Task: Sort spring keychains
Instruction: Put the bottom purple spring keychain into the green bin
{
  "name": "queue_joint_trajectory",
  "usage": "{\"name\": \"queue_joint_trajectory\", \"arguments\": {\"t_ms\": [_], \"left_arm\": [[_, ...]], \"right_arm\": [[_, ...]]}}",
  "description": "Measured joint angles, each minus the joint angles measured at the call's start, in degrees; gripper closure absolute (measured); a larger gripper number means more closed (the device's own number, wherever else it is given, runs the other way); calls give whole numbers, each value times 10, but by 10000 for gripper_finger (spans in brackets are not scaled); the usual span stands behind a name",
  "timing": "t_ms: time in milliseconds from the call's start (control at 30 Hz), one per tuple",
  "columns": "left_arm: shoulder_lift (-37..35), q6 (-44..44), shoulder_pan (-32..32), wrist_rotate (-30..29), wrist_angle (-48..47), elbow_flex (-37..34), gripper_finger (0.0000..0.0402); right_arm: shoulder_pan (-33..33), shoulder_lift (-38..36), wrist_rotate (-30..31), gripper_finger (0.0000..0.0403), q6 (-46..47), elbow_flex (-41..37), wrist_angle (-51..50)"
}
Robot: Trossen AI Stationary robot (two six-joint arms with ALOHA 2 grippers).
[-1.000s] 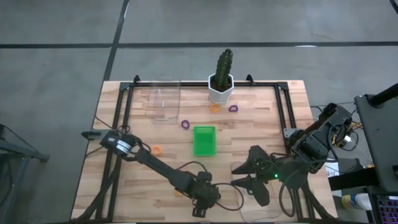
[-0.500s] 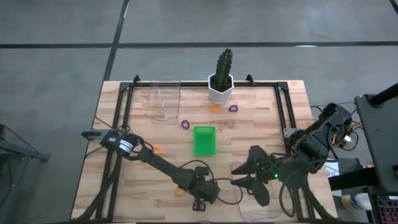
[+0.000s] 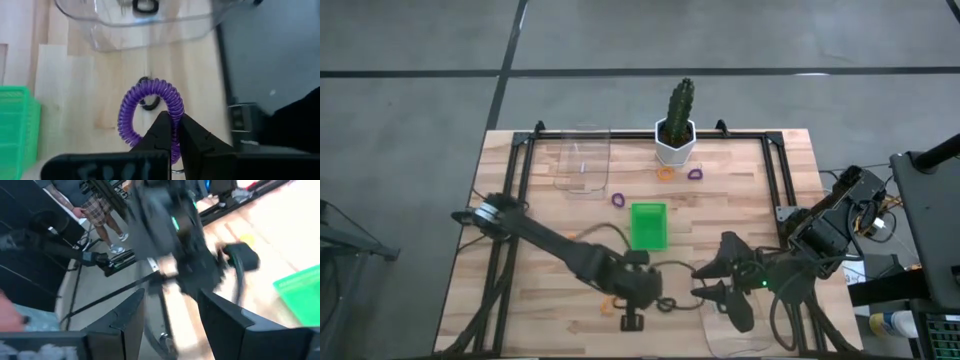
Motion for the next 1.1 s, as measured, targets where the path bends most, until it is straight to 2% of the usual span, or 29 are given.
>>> {"name": "queue_joint_trajectory", "arguments": {"t_ms": [167,333,500,600,733,933,1100], "left_arm": [[-87,-28,0,0,-1,-15,390],[-156,-51,0,39,41,-16,390],[-187,-56,4,129,147,-17,390],[-193,-60,7,170,201,-17,390],[-193,-66,12,190,216,-17,390],[-193,-66,20,205,234,-17,390],[-199,-67,28,223,246,-17,391]], "right_arm": [[-4,0,19,229,-58,0,2],[-11,5,19,229,-153,0,4],[-24,31,19,229,-302,0,80],[-40,45,17,229,-353,-1,140],[-58,49,9,229,-361,-1,188],[-78,63,-91,229,-361,-1,238],[-78,79,-104,229,-380,-1,275]]}}
